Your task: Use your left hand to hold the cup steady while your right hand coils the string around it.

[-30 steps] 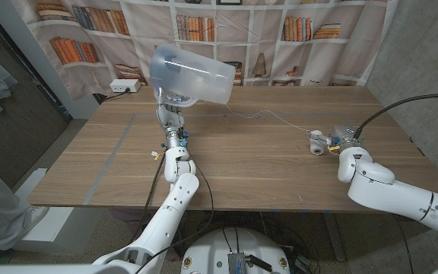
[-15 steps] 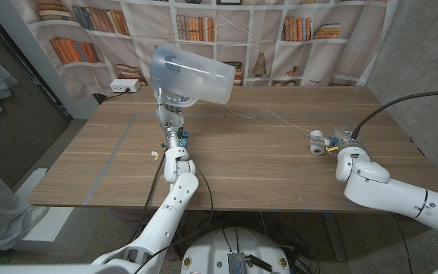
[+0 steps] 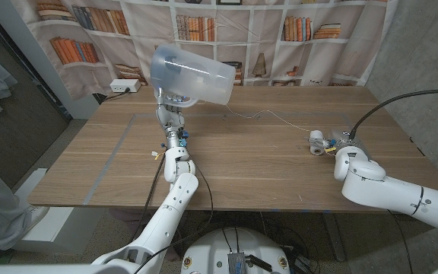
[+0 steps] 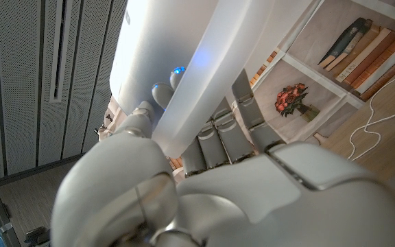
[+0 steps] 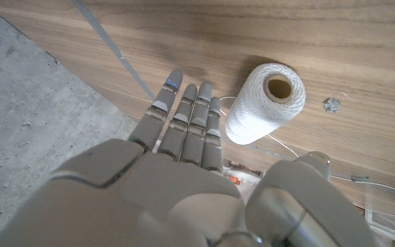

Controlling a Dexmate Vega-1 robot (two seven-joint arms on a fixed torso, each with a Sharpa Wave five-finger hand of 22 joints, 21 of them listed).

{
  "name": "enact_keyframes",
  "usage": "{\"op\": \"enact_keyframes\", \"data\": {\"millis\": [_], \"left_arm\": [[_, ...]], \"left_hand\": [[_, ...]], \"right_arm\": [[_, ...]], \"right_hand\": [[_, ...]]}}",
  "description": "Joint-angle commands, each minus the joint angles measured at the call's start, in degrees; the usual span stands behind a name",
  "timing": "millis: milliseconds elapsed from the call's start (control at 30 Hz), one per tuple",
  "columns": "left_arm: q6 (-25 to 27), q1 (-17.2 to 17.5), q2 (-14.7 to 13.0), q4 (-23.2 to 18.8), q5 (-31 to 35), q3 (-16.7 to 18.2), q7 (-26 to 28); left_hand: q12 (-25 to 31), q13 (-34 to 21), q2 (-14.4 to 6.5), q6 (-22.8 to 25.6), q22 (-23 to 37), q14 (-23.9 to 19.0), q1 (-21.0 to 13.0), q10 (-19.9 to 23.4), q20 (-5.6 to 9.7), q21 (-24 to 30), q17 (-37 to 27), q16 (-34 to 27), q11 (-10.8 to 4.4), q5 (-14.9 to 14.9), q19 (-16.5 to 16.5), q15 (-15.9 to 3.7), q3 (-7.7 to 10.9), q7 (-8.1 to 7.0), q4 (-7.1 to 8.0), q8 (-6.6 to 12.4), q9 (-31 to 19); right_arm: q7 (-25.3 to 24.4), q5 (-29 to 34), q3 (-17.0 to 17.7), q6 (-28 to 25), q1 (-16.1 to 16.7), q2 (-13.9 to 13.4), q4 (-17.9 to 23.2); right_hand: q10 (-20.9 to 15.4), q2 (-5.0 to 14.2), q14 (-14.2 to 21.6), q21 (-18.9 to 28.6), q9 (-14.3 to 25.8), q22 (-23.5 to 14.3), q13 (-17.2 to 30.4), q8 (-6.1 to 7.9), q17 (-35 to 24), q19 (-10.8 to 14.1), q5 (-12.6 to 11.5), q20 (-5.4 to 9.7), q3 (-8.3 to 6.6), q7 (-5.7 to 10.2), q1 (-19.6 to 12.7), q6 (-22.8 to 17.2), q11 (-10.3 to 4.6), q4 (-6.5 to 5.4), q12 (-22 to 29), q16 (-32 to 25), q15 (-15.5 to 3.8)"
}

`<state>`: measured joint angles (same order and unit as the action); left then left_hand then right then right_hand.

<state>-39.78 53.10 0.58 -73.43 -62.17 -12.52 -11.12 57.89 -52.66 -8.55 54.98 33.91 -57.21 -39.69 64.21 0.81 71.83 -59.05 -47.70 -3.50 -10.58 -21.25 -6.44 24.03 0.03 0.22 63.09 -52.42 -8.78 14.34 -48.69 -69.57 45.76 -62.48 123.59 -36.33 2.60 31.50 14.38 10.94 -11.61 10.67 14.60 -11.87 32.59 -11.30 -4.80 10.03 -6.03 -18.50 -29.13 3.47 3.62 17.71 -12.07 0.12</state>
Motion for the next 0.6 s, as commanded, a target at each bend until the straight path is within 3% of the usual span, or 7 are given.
{"op": "enact_keyframes", "data": {"millis": [33, 167, 433, 533, 600], "left_arm": [[-0.1, 0.4, 0.1, -0.3, 0.1, 0.0, 0.1], [-0.3, 0.6, 0.2, -0.4, 0.1, 0.0, 0.1], [-0.3, 0.9, -0.1, -0.8, 0.2, 0.0, 0.3], [-0.1, 0.9, -0.1, -0.8, 0.1, 0.0, 0.2], [-0.1, 0.9, -0.1, -0.8, 0.1, -0.1, 0.2]], "left_hand": [[2.8, 0.2, -0.5, 1.4, -22.6, -0.2, 0.2, 0.5, -0.03, 0.3, -0.4, -0.2, 0.23, 0.0, 0.3, 0.19, 0.25, 1.48, -0.46, 0.14, -0.4], [3.1, -0.4, -0.6, 1.4, -22.6, -0.4, 0.2, 0.4, 0.06, 0.4, 0.0, -0.1, 0.35, 0.0, 0.3, 0.25, 0.33, 1.64, -0.57, 0.27, -0.8], [3.0, -0.1, -0.5, 1.6, -22.6, -0.2, 0.3, 0.6, 0.04, 0.6, -0.1, -0.3, 0.41, 0.0, 0.3, 0.16, 0.36, 1.55, -0.85, 0.0, -0.7], [3.0, -0.3, -0.5, 1.7, -22.7, -0.1, 0.4, 0.5, 0.01, 0.6, -0.2, -0.4, 0.52, 0.0, 0.3, 0.12, 0.31, 1.6, -0.9, -0.04, -0.7], [3.0, -0.3, -0.5, 1.9, -22.6, -0.2, 0.4, 0.6, 0.04, 0.7, -0.2, -0.5, 0.47, 0.0, 0.4, 0.09, 0.31, 1.53, -0.93, 0.06, -0.8]], "right_arm": [[3.2, 3.9, -6.4, -2.1, -4.6, 0.8, -1.2], [4.6, 5.0, -8.2, -1.6, -6.0, 1.0, -1.9], [5.0, 5.8, -8.5, -1.7, -6.1, 1.8, -2.9], [4.6, 5.8, -8.1, -1.3, -5.6, 2.1, -3.2], [4.2, 6.0, -7.9, -1.2, -5.3, 2.2, -3.4]], "right_hand": [[0.3, 0.12, -0.4, -0.1, 0.1, -0.2, 0.2, -0.22, -0.1, -0.4, -0.3, -0.05, 0.17, 0.04, 0.4, 0.2, 0.03, -0.36, -0.2, 0.2, -0.08], [0.3, 0.19, -0.7, -0.1, 0.1, -0.2, 0.2, -0.3, -0.1, -0.4, -0.3, 0.0, 0.17, 0.17, 0.4, 0.1, -0.15, -0.36, -0.3, 0.3, -0.36], [0.5, 0.34, -1.3, -0.1, 0.1, -0.3, 0.2, -0.45, -0.1, -0.7, -0.4, 0.06, 0.15, 0.67, 0.4, 0.0, -0.34, -0.34, -0.5, 0.6, -0.24], [0.4, 0.85, 0.3, 0.2, 0.1, -0.3, 0.3, -0.56, -0.4, 0.0, -0.5, 1.07, 0.09, 2.49, 0.5, -0.5, -1.47, -0.48, -0.7, -0.2, -1.92], [-0.5, 1.39, 2.3, 0.4, 0.1, -0.4, 0.4, -0.67, -0.9, 0.3, -0.6, 1.36, 0.0, 2.83, 0.6, -0.8, -1.86, -0.65, -0.5, -1.1, -3.42]]}}
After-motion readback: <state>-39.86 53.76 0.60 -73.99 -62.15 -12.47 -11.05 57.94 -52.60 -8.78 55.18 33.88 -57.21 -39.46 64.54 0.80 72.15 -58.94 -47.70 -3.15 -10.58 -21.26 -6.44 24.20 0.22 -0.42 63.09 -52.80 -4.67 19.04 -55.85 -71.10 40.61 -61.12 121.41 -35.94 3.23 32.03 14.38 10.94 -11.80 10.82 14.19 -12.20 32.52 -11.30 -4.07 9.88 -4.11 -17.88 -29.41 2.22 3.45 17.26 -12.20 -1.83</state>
